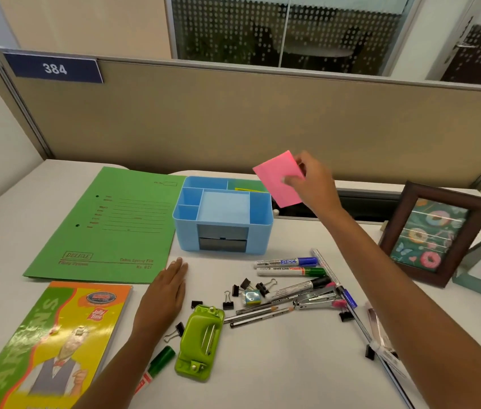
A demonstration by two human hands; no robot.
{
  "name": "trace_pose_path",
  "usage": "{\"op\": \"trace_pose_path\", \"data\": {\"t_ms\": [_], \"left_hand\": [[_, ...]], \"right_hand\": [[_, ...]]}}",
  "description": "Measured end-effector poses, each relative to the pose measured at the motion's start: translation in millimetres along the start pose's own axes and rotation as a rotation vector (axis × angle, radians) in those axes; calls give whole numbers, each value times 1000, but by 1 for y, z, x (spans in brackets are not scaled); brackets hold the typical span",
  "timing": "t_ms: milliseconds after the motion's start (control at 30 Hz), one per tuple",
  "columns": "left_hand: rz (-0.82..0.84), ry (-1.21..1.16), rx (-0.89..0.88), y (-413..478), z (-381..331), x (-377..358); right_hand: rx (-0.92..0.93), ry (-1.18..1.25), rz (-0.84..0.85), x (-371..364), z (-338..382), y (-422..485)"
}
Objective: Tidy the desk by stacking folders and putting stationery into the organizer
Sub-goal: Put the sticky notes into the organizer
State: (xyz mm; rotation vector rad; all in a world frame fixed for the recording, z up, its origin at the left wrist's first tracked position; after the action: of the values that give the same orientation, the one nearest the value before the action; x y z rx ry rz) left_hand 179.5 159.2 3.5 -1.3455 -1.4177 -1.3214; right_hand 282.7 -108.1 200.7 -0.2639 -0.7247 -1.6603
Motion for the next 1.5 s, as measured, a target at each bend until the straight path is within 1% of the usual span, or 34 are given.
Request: {"op": "trace_pose_path", "data": {"t_ms": [100, 200, 367, 467, 633, 700, 800, 867, 900, 967, 1033, 1133, 1267, 1367, 1500], "left_hand": [[-29, 4, -2, 1, -1, 2], [-51, 31, -13, 1, -1, 3], [-67, 53, -19, 1, 2, 1], [-78, 49, -18, 2, 1, 2], [-61, 27, -7, 3, 3, -1], [-53, 21, 0, 2, 4, -2], [-46, 16, 2, 3, 4, -1], [-46, 21, -2, 3, 4, -1], [-47, 21, -3, 3, 4, -1], [-50, 13, -6, 3, 3, 0], [-57, 8, -13, 3, 3, 1], [-61, 4, -12, 3, 2, 2], [-43, 6, -9, 3, 0, 3], [-15, 11, -16, 2, -1, 4], [32, -37, -5, 2, 1, 1]], "right_hand": [[105, 122, -26, -20, 29, 23], [134, 127, -61, -38, 31, 37], [78, 8, -39, -67, 2, 44], [50, 7, -33, -76, -12, 42], [-66, -32, 16, -90, -38, 43], [-62, -44, 35, -96, -41, 41], [59, -138, 55, -103, -30, 35], [139, -283, 112, -110, -23, 32], [151, -375, 155, -113, -23, 31], [101, -517, 235, -116, -29, 29], [53, -557, 267, -114, -35, 25], [81, -490, 215, -101, -36, 16], [121, -301, 56, -74, -36, -10], [61, -211, -2, -55, -43, -46], [-32, -171, -43, -36, -69, -94]]}}
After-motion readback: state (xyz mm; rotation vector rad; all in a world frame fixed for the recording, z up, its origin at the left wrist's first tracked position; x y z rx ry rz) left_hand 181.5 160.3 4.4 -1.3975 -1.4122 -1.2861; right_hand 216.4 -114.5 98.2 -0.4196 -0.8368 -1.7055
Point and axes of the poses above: each hand's wrist, its own y-axis towards the middle knuckle, its own x-axis out of the back of the hand, z = x × y, the point moved 8 cm from there along y, towards the middle knuckle, and after that the axes turned 11 degrees about y, right-handed, at the moved point
